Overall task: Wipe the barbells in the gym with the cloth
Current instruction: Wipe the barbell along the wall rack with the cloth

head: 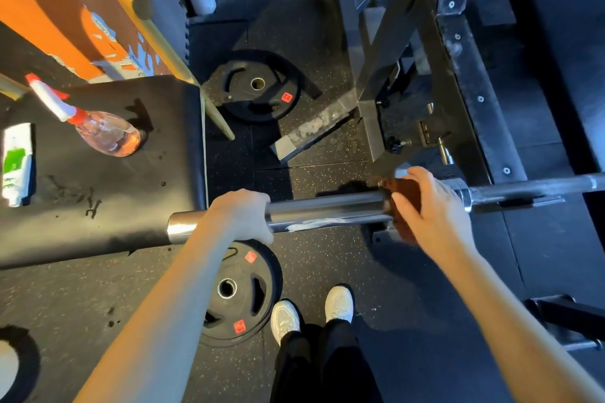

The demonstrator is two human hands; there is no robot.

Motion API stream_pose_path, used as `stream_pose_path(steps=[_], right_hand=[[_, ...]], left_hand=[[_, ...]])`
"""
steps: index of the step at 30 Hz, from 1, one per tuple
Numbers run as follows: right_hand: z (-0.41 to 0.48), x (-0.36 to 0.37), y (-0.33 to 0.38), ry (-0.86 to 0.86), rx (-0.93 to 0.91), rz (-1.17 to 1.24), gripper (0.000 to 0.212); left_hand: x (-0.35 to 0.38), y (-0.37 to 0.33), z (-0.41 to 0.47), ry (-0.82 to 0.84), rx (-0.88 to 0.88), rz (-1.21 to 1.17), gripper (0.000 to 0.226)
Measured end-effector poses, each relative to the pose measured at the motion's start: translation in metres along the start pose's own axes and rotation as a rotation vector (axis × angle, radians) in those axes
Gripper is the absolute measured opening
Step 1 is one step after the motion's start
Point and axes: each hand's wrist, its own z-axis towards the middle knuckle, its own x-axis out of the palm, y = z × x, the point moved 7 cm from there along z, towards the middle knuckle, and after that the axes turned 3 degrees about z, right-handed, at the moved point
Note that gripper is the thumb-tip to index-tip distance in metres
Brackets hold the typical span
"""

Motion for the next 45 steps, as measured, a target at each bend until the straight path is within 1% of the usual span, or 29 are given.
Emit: stream_pose_path(steps=[1, 3, 4, 6, 8, 10, 13, 14, 15, 16, 18, 20, 21, 23, 25, 27, 28, 29, 31, 32, 34, 36, 38, 39, 40, 41, 42, 44, 45], right_hand=[[0.002, 0.004, 0.006, -0.065, 0.063, 0.004, 0.041], [-0.002, 0.024, 0.029, -0.138, 0.065, -0.029, 0.04], [-0.007, 0.033, 0.042, -0.13, 0.0, -0.026, 0.042], [-0.019, 0.046, 0.054, -0.035, -0.227, -0.073, 0.045], [-0.023, 0.033, 0.045, 0.045, -0.374, -0.123, 0.047], [-0.015, 0.013, 0.022, 0.068, -0.304, -0.131, 0.05], [0.002, -0.004, 0.004, -0.09, 0.03, -0.028, 0.046], [0.005, 0.002, 0.009, -0.133, 0.103, -0.01, 0.048], [0.005, 0.012, 0.022, -0.146, 0.116, 0.009, 0.05], [0.002, 0.024, 0.037, -0.123, 0.071, 0.026, 0.052], [-0.01, 0.045, 0.06, -0.03, -0.153, -0.033, 0.052], [-0.018, 0.044, 0.056, 0.083, -0.314, -0.084, 0.054], [-0.016, 0.036, 0.044, 0.106, -0.33, -0.099, 0.055], [-0.009, 0.018, 0.015, 0.063, -0.256, -0.151, 0.056], [0.0, 0.005, -0.001, -0.035, -0.09, -0.161, 0.054], [0.004, 0.015, 0.008, -0.092, 0.054, -0.148, 0.054], [0.001, 0.025, 0.022, -0.087, 0.051, -0.115, 0.056], [-0.004, 0.034, 0.038, -0.072, -0.018, -0.087, 0.057], [-0.016, 0.046, 0.055, 0.011, -0.232, -0.104, 0.057], [-0.018, 0.042, 0.053, 0.059, -0.302, -0.124, 0.057], [-0.012, 0.025, 0.031, 0.075, -0.311, -0.168, 0.054], [-0.002, 0.005, 0.008, -0.025, -0.173, -0.174, 0.051], [0.004, 0.007, 0.005, -0.093, 0.012, -0.166, 0.051], [0.003, 0.016, 0.014, -0.093, 0.059, -0.15, 0.05], [-0.002, 0.028, 0.027, -0.07, 0.043, -0.123, 0.049], [-0.009, 0.038, 0.04, -0.048, -0.046, -0.105, 0.048], [-0.017, 0.044, 0.049, -0.024, -0.165, -0.119, 0.048], [-0.02, 0.038, 0.044, 0.054, -0.32, -0.188, 0.053], [-0.017, 0.03, 0.032, 0.072, -0.33, -0.213, 0.053]], left_hand=[[0.0, 0.002, 0.0, -0.005, -0.016, -0.03, 0.034], [0.002, 0.004, 0.001, -0.016, -0.024, -0.075, 0.033], [0.003, 0.003, 0.0, -0.052, -0.009, -0.075, 0.034], [0.002, -0.002, -0.009, -0.166, 0.023, -0.035, 0.041], [0.0, -0.006, -0.018, -0.278, 0.021, 0.029, 0.046], [-0.001, -0.008, -0.019, -0.335, 0.011, 0.054, 0.047], [0.0, -0.007, -0.019, -0.347, 0.0, 0.033, 0.047], [0.0, -0.007, -0.019, -0.359, -0.003, 0.034, 0.046], [0.001, -0.007, -0.02, -0.372, -0.009, 0.036, 0.046], [0.001, -0.007, -0.02, -0.391, -0.014, 0.039, 0.046], [0.001, -0.008, -0.022, -0.432, -0.027, 0.051, 0.047], [0.002, -0.009, -0.025, -0.483, -0.048, 0.06, 0.045], [0.002, -0.01, -0.026, -0.509, -0.054, 0.058, 0.044], [0.002, -0.011, -0.029, -0.546, -0.056, 0.049, 0.042], [0.002, -0.012, -0.031, -0.582, -0.059, 0.04, 0.042], [0.004, -0.012, -0.032, -0.616, -0.077, 0.035, 0.043], [0.007, -0.012, -0.033, -0.636, -0.091, 0.03, 0.044], [0.01, -0.013, -0.033, -0.661, -0.101, 0.021, 0.045], [0.011, -0.014, -0.036, -0.73, -0.111, 0.008, 0.046], [0.01, -0.015, -0.038, -0.726, -0.105, 0.011, 0.046], [0.009, -0.015, -0.038, -0.649, -0.062, 0.022, 0.048], [0.006, -0.009, -0.034, -0.544, 0.022, -0.014, 0.057], [0.003, 0.002, -0.025, -0.382, 0.087, -0.116, 0.072], [0.002, 0.007, -0.02, -0.279, 0.098, -0.176, 0.081], [0.003, 0.009, -0.014, -0.186, 0.091, -0.214, 0.086], [0.004, 0.01, -0.01, -0.122, 0.075, -0.215, 0.084], [0.005, 0.009, -0.007, -0.097, 0.061, -0.191, 0.075], [0.005, 0.007, -0.006, -0.131, 0.033, -0.126, 0.055], [0.006, 0.006, -0.007, -0.171, 0.022, -0.102, 0.051]])
